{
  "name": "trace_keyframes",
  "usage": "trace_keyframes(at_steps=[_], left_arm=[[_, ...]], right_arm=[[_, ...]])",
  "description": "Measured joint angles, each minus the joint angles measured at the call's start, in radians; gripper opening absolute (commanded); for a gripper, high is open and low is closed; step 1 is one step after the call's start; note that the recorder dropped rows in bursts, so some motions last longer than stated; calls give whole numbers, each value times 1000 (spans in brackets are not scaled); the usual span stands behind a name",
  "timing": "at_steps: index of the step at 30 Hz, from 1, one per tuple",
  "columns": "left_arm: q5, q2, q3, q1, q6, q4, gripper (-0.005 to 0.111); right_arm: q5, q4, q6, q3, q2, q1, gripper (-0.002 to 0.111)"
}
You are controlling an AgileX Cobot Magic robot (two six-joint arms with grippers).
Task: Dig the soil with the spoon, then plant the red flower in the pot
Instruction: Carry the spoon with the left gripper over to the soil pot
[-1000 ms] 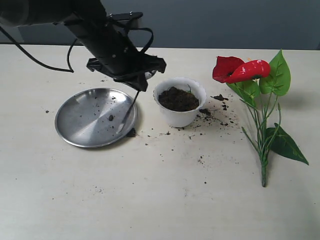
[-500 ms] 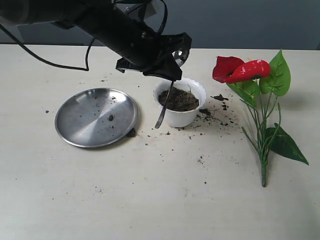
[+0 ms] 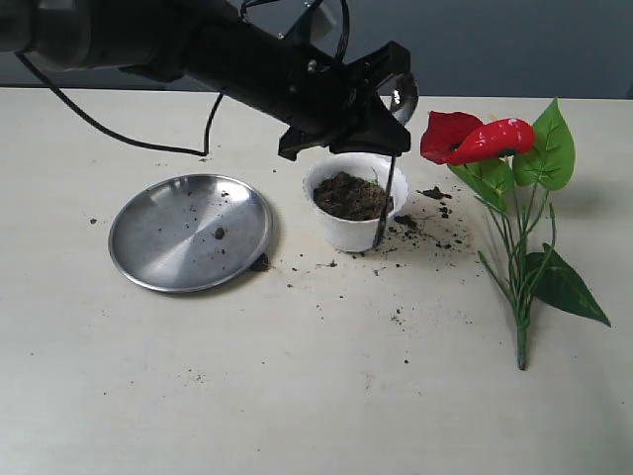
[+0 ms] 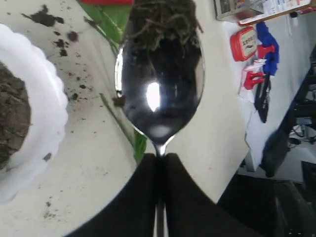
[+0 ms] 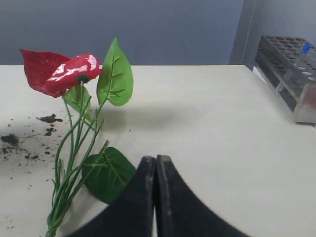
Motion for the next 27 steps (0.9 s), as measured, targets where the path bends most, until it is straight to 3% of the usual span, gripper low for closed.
trace_keyframes(at_steps=[10, 17, 27], left_arm=[[68, 63, 0, -3, 135, -299, 0], [92, 63, 0, 31, 191, -483, 0], [187, 104, 0, 36, 202, -553, 0]], right_arm=[[0, 0, -2, 0, 0, 0, -1], [0, 0, -2, 0, 0, 0, -1], [0, 0, -2, 0, 0, 0, -1]])
